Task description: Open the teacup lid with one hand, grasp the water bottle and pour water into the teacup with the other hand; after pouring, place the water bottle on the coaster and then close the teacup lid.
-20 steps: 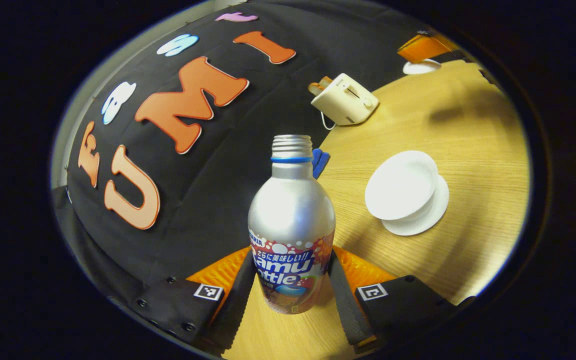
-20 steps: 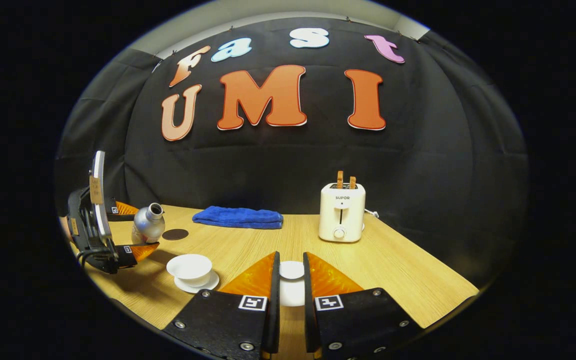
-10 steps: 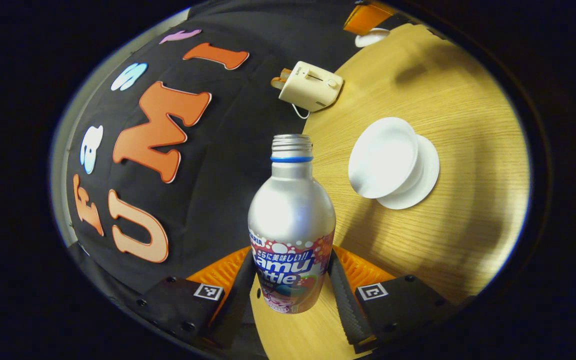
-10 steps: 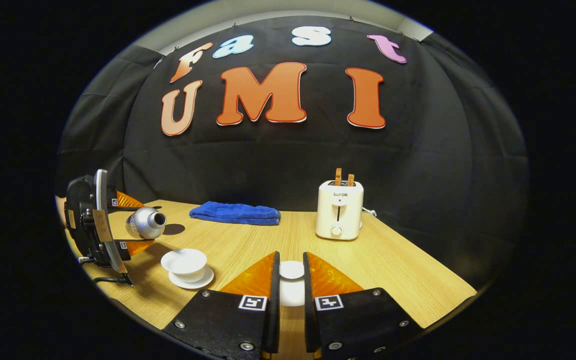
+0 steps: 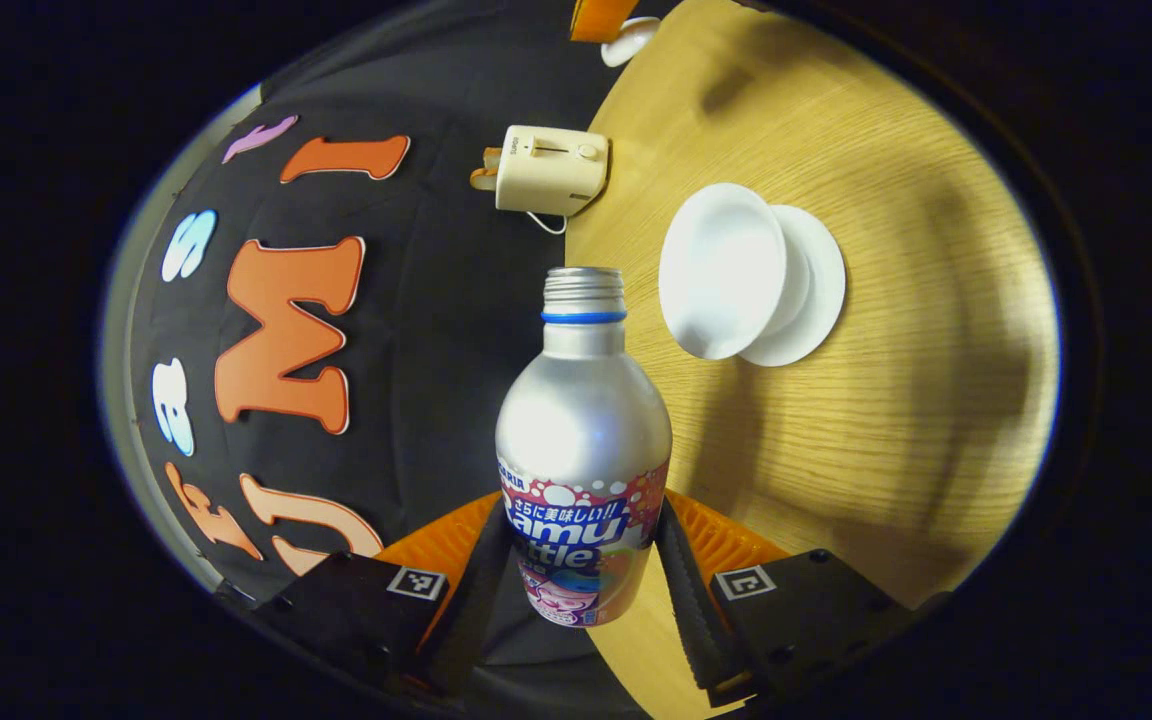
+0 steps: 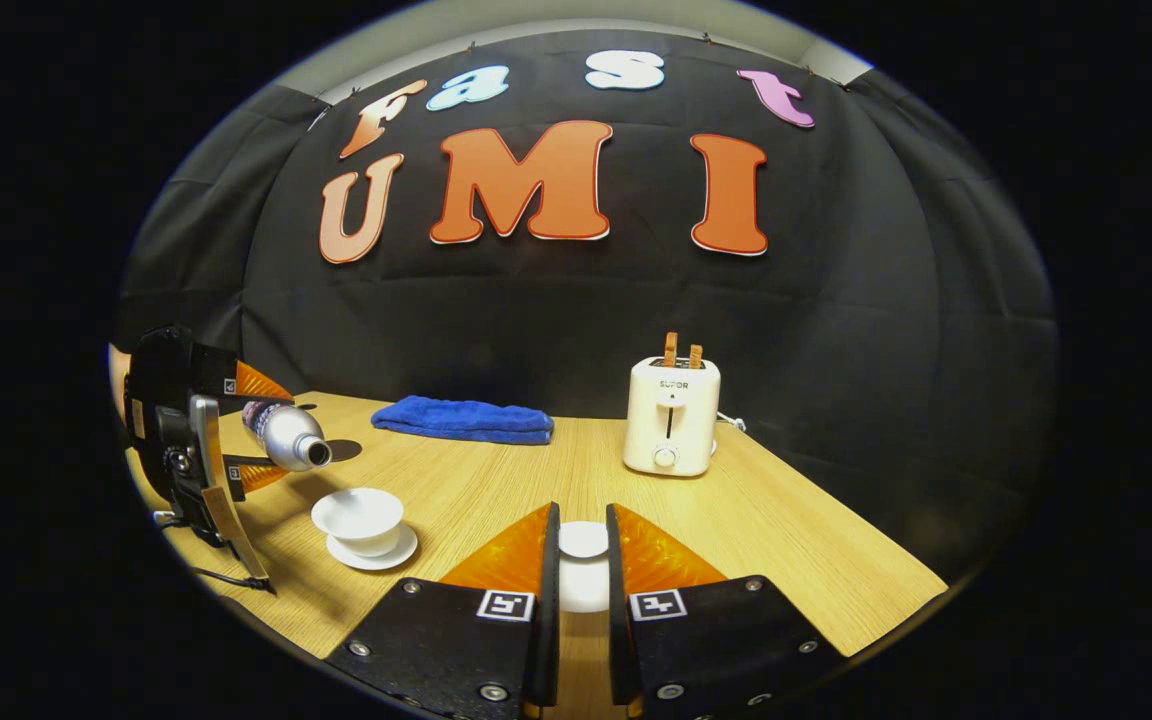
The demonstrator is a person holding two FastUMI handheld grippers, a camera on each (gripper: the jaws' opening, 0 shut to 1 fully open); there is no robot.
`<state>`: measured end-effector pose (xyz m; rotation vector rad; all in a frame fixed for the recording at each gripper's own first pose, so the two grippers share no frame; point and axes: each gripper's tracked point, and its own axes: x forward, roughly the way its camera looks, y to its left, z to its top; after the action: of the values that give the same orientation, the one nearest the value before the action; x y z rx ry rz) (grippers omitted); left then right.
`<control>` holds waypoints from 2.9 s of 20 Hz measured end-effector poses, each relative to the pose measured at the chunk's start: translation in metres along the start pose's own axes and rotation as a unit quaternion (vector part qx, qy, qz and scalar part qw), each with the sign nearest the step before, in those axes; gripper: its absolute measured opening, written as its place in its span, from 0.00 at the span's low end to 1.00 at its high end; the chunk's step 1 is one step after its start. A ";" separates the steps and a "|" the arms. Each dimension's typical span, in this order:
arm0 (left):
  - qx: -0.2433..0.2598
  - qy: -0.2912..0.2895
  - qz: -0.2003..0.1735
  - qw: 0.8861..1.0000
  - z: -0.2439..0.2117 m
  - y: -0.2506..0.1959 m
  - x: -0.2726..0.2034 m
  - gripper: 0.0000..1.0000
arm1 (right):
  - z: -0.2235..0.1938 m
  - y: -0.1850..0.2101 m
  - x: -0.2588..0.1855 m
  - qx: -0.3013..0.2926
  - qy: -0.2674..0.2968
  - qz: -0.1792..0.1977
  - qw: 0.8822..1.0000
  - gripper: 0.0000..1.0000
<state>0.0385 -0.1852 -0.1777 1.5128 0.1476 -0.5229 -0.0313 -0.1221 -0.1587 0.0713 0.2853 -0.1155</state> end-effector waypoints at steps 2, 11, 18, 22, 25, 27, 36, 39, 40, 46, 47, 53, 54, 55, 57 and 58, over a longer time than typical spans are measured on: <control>0.024 -0.008 0.005 1.000 0.005 0.002 0.000 0.83 | -0.001 0.000 0.001 -0.001 0.001 -0.001 1.000 0.20; 0.120 -0.006 0.006 0.993 0.005 0.012 -0.009 0.83 | -0.005 -0.001 0.002 -0.006 0.005 -0.002 1.000 0.20; 0.180 0.008 -0.006 0.984 0.005 0.019 -0.006 0.80 | -0.007 -0.006 0.002 -0.006 0.005 -0.006 1.000 0.20; 0.203 0.022 -0.010 0.979 0.003 0.024 -0.001 0.80 | -0.009 -0.007 0.003 -0.007 0.008 -0.006 1.000 0.21; 0.224 0.030 -0.014 0.974 0.002 0.027 -0.003 0.80 | -0.009 -0.006 0.004 -0.007 0.008 -0.004 1.000 0.21; 0.235 0.033 -0.015 0.971 0.001 0.030 -0.006 0.80 | -0.009 -0.006 0.004 -0.009 0.006 -0.005 1.000 0.21; 0.285 0.041 -0.011 0.958 0.006 0.047 -0.011 0.86 | -0.008 -0.007 0.004 -0.002 0.006 -0.005 1.000 0.21; 0.300 0.045 -0.008 0.953 0.008 0.050 -0.012 0.80 | -0.009 -0.008 0.005 -0.001 0.005 -0.008 1.000 0.20; 0.305 0.046 -0.008 0.951 0.009 0.051 -0.013 0.83 | -0.010 -0.008 0.005 -0.002 0.007 -0.007 1.000 0.17; 0.335 0.056 -0.002 0.940 0.015 0.065 -0.015 0.83 | -0.009 -0.009 0.004 -0.005 0.006 -0.008 1.000 0.21; 0.340 0.057 -0.001 0.939 0.016 0.068 -0.015 0.83 | -0.009 -0.009 0.004 -0.005 0.006 -0.007 1.000 0.20; 0.360 0.064 0.002 0.931 0.020 0.072 -0.018 0.83 | -0.009 -0.012 0.003 -0.002 0.005 -0.010 1.000 0.20; 0.362 0.064 0.003 0.930 0.020 0.072 -0.018 0.83 | -0.010 -0.012 0.003 -0.002 0.006 -0.009 1.000 0.20; 0.363 0.065 0.002 0.929 0.021 0.072 -0.017 0.85 | -0.011 -0.012 0.004 -0.001 0.006 -0.010 1.000 0.21; 0.364 0.062 0.004 0.929 0.022 0.071 -0.015 0.83 | -0.011 -0.013 0.005 -0.001 0.008 -0.009 1.000 0.20; 0.364 0.062 0.004 0.929 0.021 0.069 -0.016 0.81 | -0.012 -0.013 0.005 -0.001 0.009 -0.010 1.000 0.21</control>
<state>0.0485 -0.2037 -0.1071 2.2740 0.0429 -0.4994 -0.0317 -0.1342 -0.1724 0.0669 0.3037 -0.1351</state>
